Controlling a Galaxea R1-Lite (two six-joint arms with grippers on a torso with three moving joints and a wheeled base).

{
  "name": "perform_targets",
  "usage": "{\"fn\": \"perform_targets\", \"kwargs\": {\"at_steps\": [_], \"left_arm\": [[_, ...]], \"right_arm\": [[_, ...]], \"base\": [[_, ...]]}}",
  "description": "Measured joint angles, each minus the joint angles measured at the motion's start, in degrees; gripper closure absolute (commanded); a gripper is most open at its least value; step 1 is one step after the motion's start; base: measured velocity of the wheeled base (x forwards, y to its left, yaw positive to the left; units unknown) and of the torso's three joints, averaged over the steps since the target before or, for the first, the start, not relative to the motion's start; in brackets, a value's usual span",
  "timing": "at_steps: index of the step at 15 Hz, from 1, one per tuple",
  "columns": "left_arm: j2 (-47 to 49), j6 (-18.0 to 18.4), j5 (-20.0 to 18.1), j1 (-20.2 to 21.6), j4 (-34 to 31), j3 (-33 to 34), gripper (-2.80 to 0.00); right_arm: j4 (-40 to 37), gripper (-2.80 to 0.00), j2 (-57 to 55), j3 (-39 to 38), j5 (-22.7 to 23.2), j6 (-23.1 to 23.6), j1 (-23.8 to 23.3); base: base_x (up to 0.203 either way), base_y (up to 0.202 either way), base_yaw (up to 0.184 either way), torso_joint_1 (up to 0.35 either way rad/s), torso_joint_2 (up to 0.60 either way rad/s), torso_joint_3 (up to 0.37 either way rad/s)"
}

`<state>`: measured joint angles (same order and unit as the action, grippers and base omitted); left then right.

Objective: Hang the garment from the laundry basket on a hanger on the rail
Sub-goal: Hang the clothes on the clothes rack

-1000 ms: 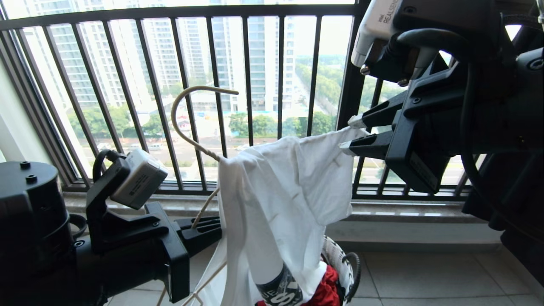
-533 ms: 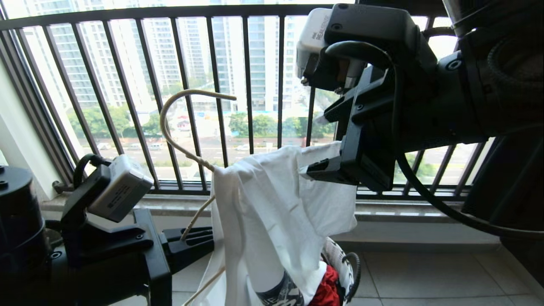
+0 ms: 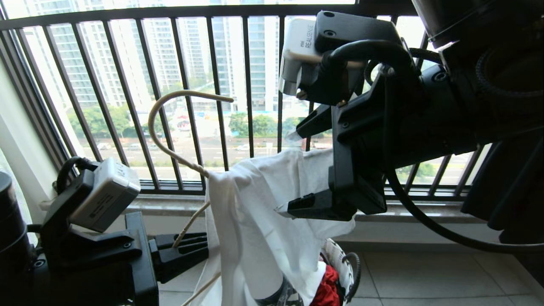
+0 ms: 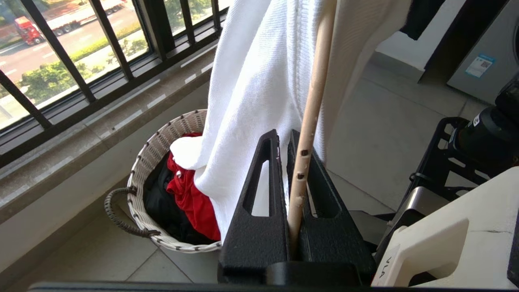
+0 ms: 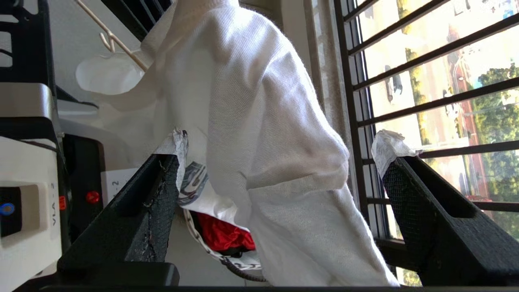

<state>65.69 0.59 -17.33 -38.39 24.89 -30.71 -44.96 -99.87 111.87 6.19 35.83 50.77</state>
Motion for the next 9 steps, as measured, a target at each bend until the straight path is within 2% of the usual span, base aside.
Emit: {"fn": "perform_targets", "kwargs": {"at_steps": [2, 9], "left_arm": [[-0.96, 0.09, -0.48, 0.00, -0.08, 0.01, 0.00], [-3.61, 1.33, -1.45, -0.06, -0.09, -0.02, 0.00]], "right_arm": [[-0.07, -2.80, -0.15, -0.02, 2.81, -0.06, 0.00], [1.60, -2.80, -1.72, -0.13, 7.44, -1.14, -1.72]], "base": [[0.000, 0.000, 0.000, 0.000, 0.00, 0.000], [0.000, 0.000, 0.000, 0.000, 0.00, 0.000]]}}
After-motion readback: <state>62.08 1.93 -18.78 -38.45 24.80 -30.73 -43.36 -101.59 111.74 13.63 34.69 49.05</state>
